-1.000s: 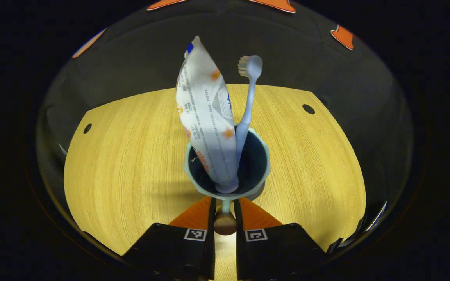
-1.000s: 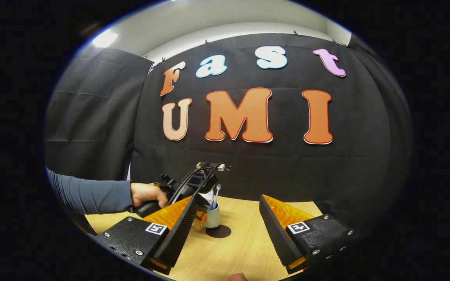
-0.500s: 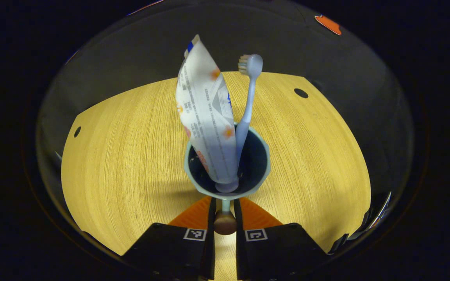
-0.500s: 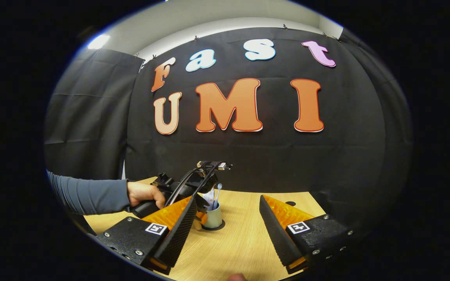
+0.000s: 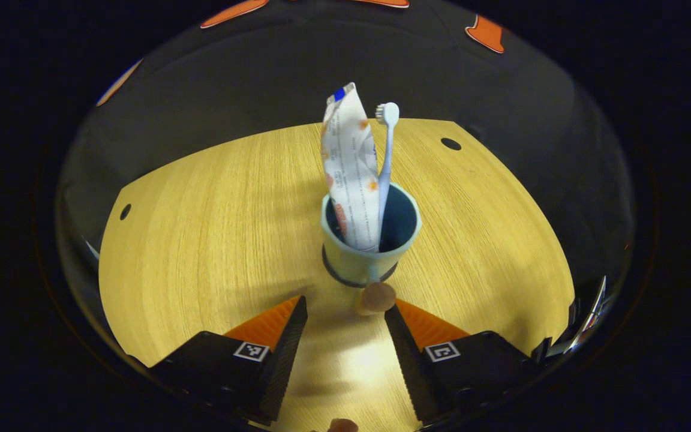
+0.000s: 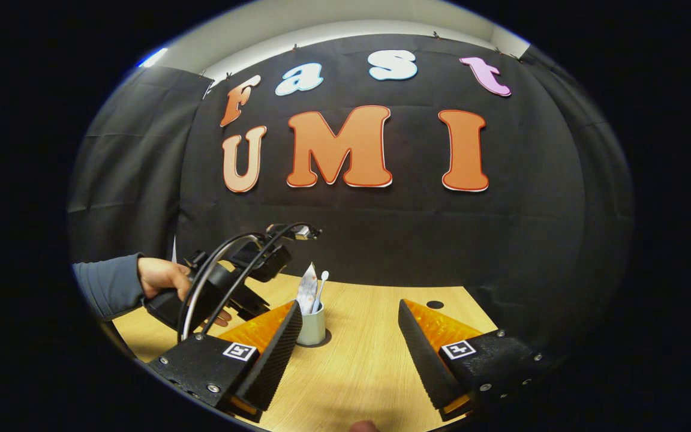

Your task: Put the toothbrush and toothpaste on the desktop into the cup, then pick up the cup and place it on the coaster on the desktop.

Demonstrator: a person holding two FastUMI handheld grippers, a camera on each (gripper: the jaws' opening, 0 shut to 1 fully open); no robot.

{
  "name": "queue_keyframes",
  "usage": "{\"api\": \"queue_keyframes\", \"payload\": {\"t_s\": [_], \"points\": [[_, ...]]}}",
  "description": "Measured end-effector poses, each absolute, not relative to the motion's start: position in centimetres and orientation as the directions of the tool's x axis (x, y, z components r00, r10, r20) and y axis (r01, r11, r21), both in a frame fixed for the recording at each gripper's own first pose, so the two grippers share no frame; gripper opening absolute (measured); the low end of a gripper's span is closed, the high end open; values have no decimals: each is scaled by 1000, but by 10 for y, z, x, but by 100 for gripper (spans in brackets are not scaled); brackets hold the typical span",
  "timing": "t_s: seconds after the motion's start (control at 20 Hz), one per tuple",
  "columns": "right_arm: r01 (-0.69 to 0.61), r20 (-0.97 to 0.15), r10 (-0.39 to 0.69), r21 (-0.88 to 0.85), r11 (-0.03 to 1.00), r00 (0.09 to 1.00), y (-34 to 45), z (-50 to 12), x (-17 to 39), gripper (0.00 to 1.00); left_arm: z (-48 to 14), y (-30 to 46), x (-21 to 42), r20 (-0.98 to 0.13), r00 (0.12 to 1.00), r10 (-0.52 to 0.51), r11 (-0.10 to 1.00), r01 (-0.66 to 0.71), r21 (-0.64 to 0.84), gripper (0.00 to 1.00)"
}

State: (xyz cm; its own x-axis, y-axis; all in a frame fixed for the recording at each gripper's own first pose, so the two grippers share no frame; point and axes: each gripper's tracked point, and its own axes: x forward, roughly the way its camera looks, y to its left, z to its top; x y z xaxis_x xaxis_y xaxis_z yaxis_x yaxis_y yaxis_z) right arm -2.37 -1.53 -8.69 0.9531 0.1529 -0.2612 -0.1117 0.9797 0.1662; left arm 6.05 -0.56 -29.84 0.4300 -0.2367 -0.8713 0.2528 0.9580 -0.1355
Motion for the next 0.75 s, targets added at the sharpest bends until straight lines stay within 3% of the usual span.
{"api": "queue_keyframes", "payload": {"t_s": [0.05, 0.1, 0.2, 0.55, 0.75], "points": [[-110, -254, 147, 156, 982, 956, -16, -85, -21, 96, -297, 1, 57, -864, 442, -241, 957, 257, -136, 83], [-110, -250, 147, 155, 982, 957, -15, -84, -19, 96, -292, 9, 56, -854, 463, -240, 958, 256, -130, 93], [-110, -243, 150, 168, 980, 958, -11, -82, -16, 96, -275, 31, 54, -825, 517, -228, 963, 246, -112, 96], [-87, -212, 125, 183, 979, 969, -1, -72, 2, 96, -209, 111, 46, -649, 752, -112, 984, 173, 31, 97], [-85, -180, 116, 170, 982, 977, 9, -63, 6, 96, -183, 143, 49, -481, 876, -40, 993, 87, 76, 98]]}}
